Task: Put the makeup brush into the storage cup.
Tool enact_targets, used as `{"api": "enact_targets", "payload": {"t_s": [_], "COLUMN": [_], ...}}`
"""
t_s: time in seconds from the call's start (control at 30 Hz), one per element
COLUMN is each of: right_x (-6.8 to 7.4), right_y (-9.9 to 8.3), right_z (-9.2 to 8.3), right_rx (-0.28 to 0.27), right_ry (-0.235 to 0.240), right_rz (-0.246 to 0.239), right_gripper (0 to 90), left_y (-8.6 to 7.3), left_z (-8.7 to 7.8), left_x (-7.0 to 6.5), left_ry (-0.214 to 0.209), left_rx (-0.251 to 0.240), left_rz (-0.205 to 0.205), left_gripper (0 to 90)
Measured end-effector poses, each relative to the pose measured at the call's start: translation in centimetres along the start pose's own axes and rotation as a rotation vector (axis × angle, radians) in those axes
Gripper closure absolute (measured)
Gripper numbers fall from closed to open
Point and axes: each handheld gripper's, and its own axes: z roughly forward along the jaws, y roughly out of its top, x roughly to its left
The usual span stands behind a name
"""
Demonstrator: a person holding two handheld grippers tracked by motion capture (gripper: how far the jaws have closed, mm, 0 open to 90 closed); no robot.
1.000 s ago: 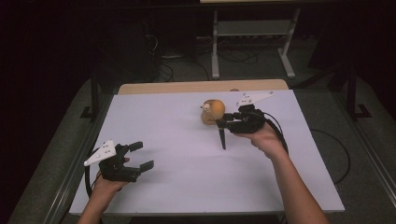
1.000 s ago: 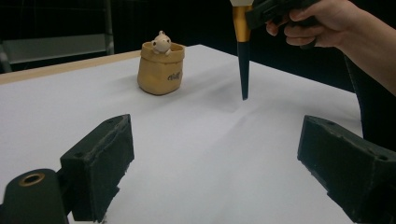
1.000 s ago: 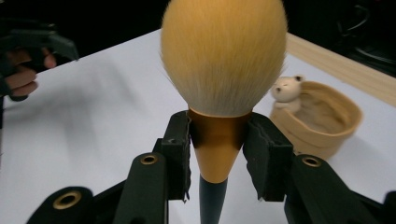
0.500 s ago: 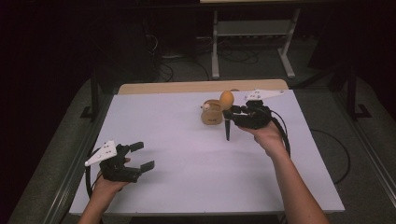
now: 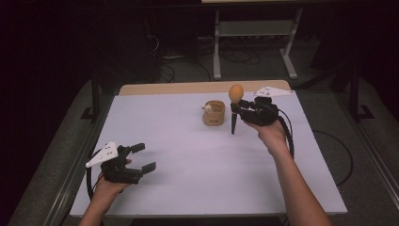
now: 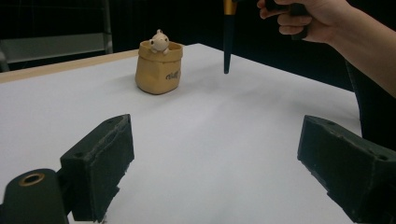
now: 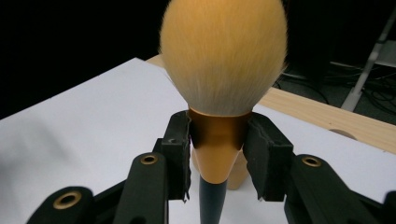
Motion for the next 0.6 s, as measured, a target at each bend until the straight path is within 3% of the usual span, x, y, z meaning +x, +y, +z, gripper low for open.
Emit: {"api": "enact_targets", "payload": {"t_s": [0.6], "right_x": [-1.3], "right_y": [0.2], "right_z": [1.0], "right_rx": [-0.057], "right_ry": [-0.063], "right_rz": [0.028], "right_gripper": [61.6], "left_y": [-0.1], "left_z": [0.1], "left_x": [0.0], "left_ry": [-0.001], "left_rx": [0.005], "left_rz": [-0.001], "left_gripper": [10.1]}}
